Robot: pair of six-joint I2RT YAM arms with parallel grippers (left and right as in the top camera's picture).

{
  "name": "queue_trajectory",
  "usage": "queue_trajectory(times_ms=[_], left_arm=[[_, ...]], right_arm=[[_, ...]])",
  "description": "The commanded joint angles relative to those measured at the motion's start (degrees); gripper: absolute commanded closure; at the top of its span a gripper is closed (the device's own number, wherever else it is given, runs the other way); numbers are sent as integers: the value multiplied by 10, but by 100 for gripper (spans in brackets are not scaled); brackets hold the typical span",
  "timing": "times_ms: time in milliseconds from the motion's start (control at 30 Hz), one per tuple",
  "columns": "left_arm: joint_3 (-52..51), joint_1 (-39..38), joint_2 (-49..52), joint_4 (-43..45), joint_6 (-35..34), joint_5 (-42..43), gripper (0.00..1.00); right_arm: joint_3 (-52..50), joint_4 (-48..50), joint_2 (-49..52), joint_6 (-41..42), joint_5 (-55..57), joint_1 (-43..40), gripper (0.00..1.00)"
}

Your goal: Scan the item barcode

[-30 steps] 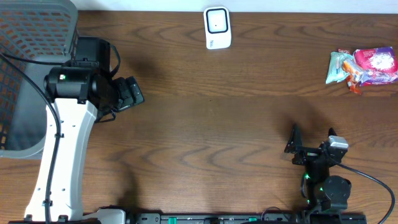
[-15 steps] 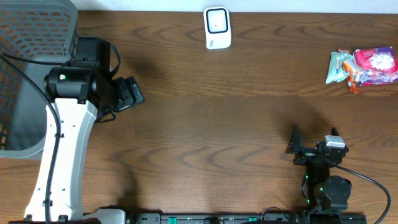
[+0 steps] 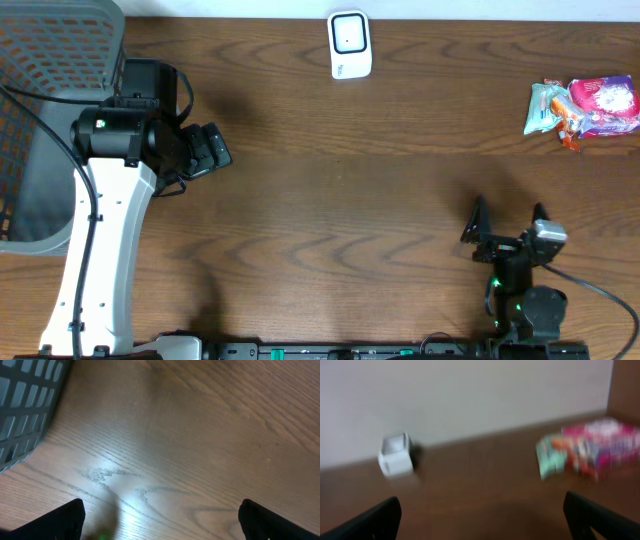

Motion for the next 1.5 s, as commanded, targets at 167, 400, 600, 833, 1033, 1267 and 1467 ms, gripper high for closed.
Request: queue_trajectory(times_ms=[167,400,600,833,1033,1267,1467], left_arm=[[-1,1,4,-2,-5,-5,2],[-1,1,4,-2,-5,-5,2],[-1,1,4,-2,-5,-5,2],[-1,1,4,-2,-5,-5,2],[-1,1,4,-2,-5,-5,2],[-1,1,4,-2,-5,-5,2],[-1,1,4,-2,-5,-5,2]], right_arm=[[-1,-27,-2,10,-4,-3,1],[-1,-27,-2,-102,6,-3,1],[-1,-28,-2,-190,6,-3,1],[-1,-29,-2,-189,0,-3,1],[-1,-31,-2,-169,-9,-3,1],[-1,-30,-2,-107,-12,-2,1],[-1,-28,-2,-97,-12,-2,1]])
